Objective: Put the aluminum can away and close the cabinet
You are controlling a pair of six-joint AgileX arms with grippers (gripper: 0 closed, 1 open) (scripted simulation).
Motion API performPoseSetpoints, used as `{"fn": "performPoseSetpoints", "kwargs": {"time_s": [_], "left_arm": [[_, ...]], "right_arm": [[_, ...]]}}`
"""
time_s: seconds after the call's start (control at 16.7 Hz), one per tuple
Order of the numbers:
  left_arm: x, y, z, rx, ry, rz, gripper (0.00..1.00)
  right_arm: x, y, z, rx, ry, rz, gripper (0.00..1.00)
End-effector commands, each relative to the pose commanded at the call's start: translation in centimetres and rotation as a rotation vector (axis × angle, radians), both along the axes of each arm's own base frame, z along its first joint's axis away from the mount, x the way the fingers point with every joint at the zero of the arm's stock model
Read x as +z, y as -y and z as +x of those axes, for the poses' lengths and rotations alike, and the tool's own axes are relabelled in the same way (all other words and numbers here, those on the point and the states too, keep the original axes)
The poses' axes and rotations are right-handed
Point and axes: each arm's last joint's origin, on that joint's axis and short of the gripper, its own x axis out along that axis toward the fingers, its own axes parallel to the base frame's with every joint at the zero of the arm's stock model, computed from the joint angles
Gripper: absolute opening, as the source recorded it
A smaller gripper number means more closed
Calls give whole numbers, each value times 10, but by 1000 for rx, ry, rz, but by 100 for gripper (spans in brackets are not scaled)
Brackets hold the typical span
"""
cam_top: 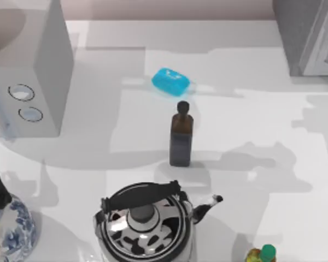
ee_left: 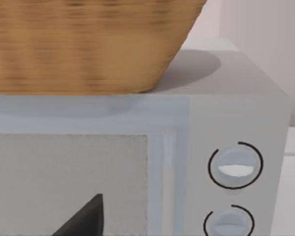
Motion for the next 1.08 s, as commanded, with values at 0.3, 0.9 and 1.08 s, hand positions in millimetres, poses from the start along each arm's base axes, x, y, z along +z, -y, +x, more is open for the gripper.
{"fn": "performPoseSetpoints", "kwargs": {"time_s": [0.3, 0.9, 1.08], "left_arm": [[0, 0, 0, 0, 0, 0, 100], [0, 0, 0, 0, 0, 0, 100], [0, 0, 0, 0, 0, 0, 100]], "right_arm": [[0, 0, -6, -2, 10, 1, 0], [-6, -1, -109, 5, 277, -5, 0], [-21, -1, -141, 7, 417, -6, 0]]}}
